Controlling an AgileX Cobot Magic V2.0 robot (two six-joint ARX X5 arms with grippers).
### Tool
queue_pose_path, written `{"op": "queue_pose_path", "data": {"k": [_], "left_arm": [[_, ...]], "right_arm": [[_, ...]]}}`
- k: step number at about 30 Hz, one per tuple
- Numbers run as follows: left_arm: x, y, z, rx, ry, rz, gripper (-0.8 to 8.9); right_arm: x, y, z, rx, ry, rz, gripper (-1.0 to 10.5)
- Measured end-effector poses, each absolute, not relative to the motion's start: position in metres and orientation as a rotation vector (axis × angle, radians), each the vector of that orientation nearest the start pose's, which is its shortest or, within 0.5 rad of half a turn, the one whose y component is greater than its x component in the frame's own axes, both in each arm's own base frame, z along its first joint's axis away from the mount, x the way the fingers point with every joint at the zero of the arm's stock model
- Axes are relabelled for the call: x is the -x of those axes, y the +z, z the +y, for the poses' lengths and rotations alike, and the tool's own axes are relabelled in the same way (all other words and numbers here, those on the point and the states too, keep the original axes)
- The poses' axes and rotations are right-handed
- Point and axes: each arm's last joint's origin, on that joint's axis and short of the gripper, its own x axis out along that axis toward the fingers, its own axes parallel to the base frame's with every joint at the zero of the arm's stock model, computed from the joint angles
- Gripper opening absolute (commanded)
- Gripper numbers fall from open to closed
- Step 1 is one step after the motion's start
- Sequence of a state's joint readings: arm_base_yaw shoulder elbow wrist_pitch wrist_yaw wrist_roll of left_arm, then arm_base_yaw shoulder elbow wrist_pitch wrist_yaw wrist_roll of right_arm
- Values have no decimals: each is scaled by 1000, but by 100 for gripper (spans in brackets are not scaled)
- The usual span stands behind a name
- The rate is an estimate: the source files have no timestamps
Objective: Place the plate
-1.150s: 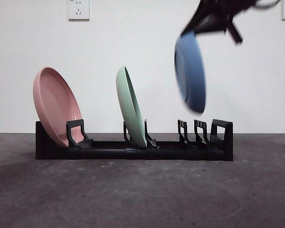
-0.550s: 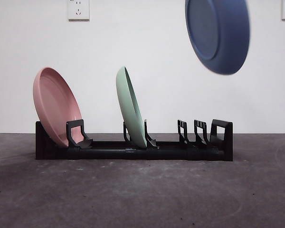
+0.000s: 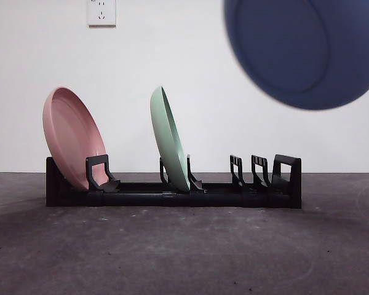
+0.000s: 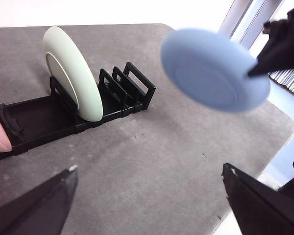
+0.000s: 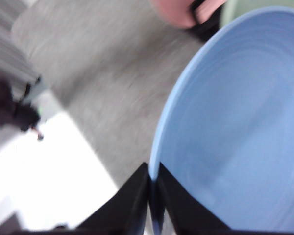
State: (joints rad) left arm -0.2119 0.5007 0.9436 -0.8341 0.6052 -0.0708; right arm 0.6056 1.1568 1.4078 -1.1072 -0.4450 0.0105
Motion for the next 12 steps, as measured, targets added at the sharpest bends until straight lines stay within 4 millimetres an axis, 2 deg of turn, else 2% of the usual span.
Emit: {"op": "queue_pose_path", "data": {"k": [4,12], "left_arm": [[-64,355,-31,145,-793,423,465],[-64,354,-31,145,-792,426,465]], "right_arm": [[-142,374,144,161,1007,910,12],[-121,314,185,352,941,908,12]]}}
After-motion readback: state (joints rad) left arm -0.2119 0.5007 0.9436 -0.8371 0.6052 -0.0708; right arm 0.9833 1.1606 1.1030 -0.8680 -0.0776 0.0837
